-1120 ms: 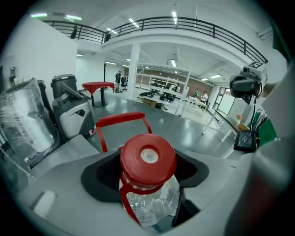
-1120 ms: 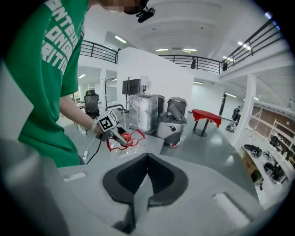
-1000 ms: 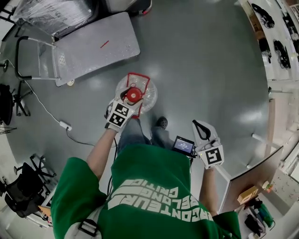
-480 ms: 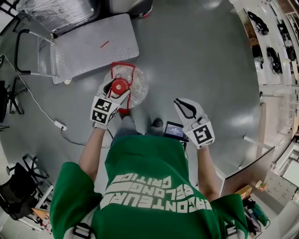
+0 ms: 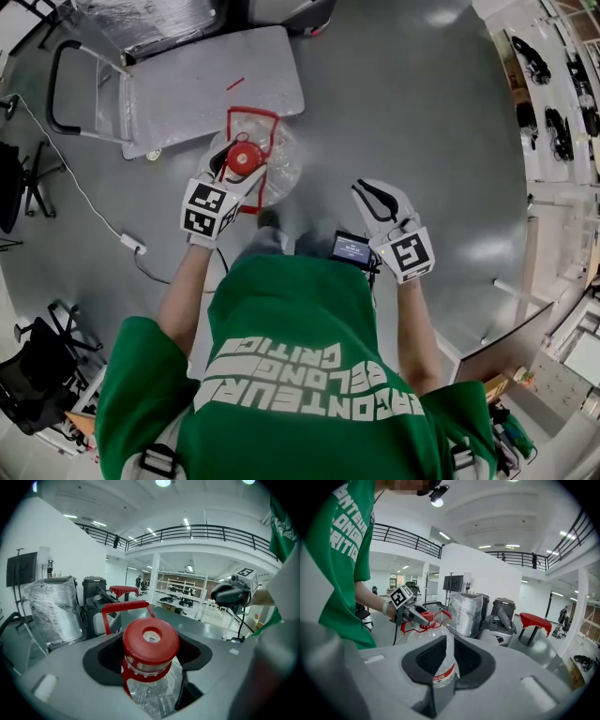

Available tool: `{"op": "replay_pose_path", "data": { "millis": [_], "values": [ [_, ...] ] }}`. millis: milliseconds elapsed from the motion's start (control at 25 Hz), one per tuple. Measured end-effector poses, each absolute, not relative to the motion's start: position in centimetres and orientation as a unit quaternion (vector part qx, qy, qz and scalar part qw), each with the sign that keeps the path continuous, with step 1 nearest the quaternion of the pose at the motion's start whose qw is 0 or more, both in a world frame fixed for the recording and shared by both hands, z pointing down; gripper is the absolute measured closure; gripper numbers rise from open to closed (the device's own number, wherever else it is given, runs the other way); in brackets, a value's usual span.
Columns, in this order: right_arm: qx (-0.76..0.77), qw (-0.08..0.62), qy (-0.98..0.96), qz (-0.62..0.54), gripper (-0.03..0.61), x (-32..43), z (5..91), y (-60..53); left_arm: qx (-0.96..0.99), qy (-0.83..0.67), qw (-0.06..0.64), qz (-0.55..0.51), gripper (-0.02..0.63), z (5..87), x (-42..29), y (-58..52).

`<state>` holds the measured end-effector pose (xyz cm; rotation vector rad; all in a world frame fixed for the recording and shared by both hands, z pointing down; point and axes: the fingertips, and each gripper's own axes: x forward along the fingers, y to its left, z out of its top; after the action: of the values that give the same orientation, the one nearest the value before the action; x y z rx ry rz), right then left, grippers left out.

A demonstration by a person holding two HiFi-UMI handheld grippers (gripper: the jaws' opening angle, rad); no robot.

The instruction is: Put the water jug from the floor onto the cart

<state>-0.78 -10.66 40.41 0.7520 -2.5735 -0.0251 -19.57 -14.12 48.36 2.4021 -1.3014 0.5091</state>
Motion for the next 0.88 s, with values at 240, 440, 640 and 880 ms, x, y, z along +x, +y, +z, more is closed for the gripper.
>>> {"op": "replay_pose_path", "data": {
  "millis": [240,440,640,880],
  "values": [
    [0.245,0.220,-0.944,-0.013,0.537,-3.6,40.7,-11.5,0.838,-0.484,0.177,0.177,0.270,47.8,-22.6,-14.3],
    [0.226,0.233,-0.946,-0.011,0.538,-6.0,42.2,-12.7,0.826,-0.506,0.183,0.167,0.271,48.1,-25.7,-14.7],
    [0.199,0.227,-0.953,-0.023,0.538,-8.9,41.1,-12.9,0.814,-0.526,0.186,0.163,0.270,47.6,-28.3,-14.3],
    [0.177,0.238,-0.954,-0.029,0.541,-9.8,41.9,-13.2,0.803,-0.546,0.181,0.155,0.272,47.2,-29.9,-14.7]
  ]
}}
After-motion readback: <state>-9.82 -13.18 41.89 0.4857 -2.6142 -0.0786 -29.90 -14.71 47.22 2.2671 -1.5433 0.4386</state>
